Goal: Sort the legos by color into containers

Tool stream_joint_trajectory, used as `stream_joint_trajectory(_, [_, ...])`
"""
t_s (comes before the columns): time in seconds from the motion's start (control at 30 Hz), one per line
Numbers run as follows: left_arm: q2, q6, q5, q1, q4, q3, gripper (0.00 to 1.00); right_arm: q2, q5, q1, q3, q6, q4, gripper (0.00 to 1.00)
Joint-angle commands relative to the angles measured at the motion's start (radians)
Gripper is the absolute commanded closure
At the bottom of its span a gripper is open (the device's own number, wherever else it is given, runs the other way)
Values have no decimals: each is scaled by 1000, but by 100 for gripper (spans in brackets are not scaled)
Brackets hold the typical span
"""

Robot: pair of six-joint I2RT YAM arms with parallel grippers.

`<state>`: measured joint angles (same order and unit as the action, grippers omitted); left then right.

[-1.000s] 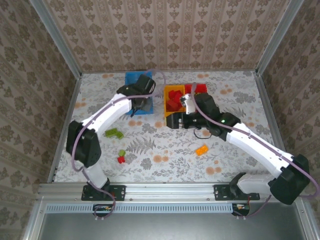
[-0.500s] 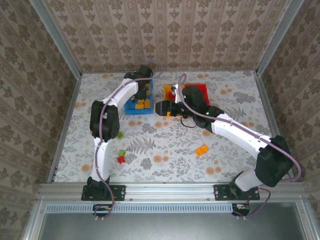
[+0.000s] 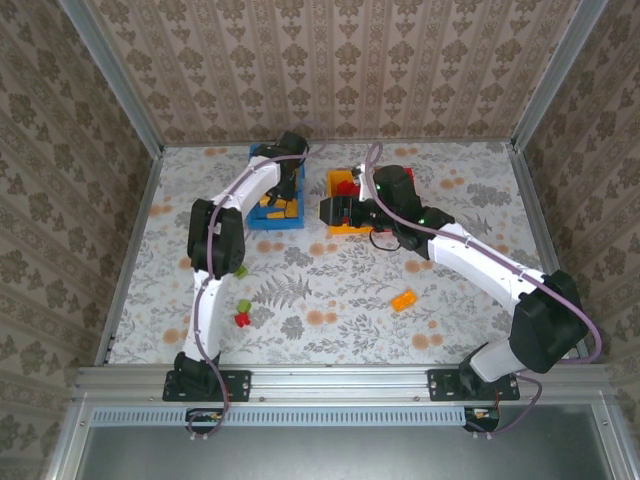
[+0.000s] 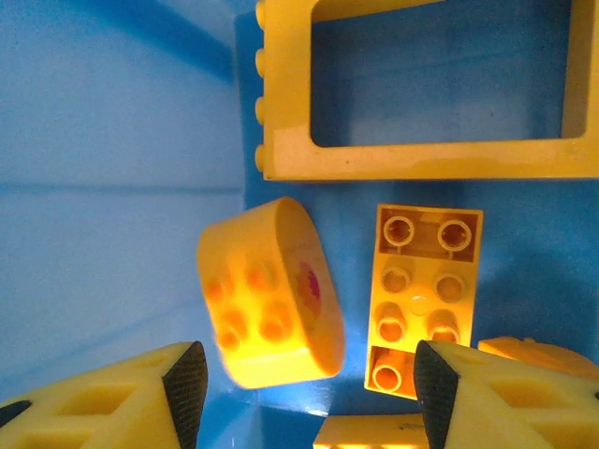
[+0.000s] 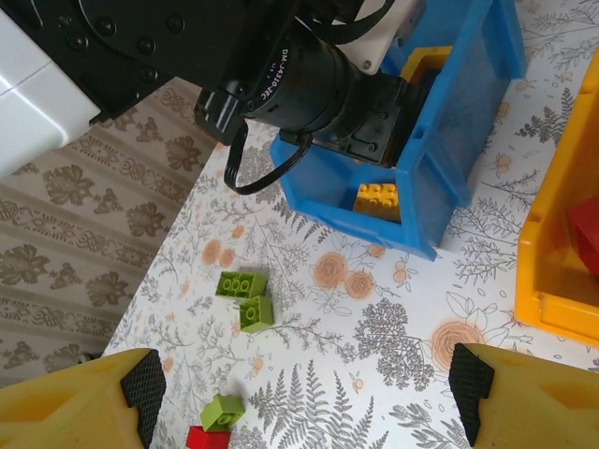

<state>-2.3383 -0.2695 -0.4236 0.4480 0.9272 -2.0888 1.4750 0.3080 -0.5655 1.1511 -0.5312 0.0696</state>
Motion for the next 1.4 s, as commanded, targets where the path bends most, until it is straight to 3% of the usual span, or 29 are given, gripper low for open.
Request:
stream_joint_trajectory(0.0, [84, -24, -10, 37, 37, -23, 37, 3, 19, 0, -9, 50, 30, 17])
stream_joint_trajectory(0.17, [240, -99, 10, 55, 23, 83, 33, -1, -2, -17, -36, 104, 40, 17])
stream_joint_trajectory(0.43, [614, -276, 72, 15, 17, 456, 30, 61, -50, -152, -42, 227, 35, 17])
stream_joint_trajectory(0.6, [848, -392, 146, -69, 47, 706, 31, 202, -88, -280, 26, 292, 30, 17])
stream_joint_trajectory(0.83, [1163, -495, 179, -80, 130, 942, 31, 455, -183, -411, 183, 317, -12, 17])
stream_joint_trajectory(1.03, [1373, -544, 192, -81, 263, 1050, 30, 628, -276, -450, 324, 297, -19, 17])
stream_joint_trajectory(1.37, [1634, -551, 185, -83, 511, 1075, 29, 848, -406, -494, 553, 283, 91, 17])
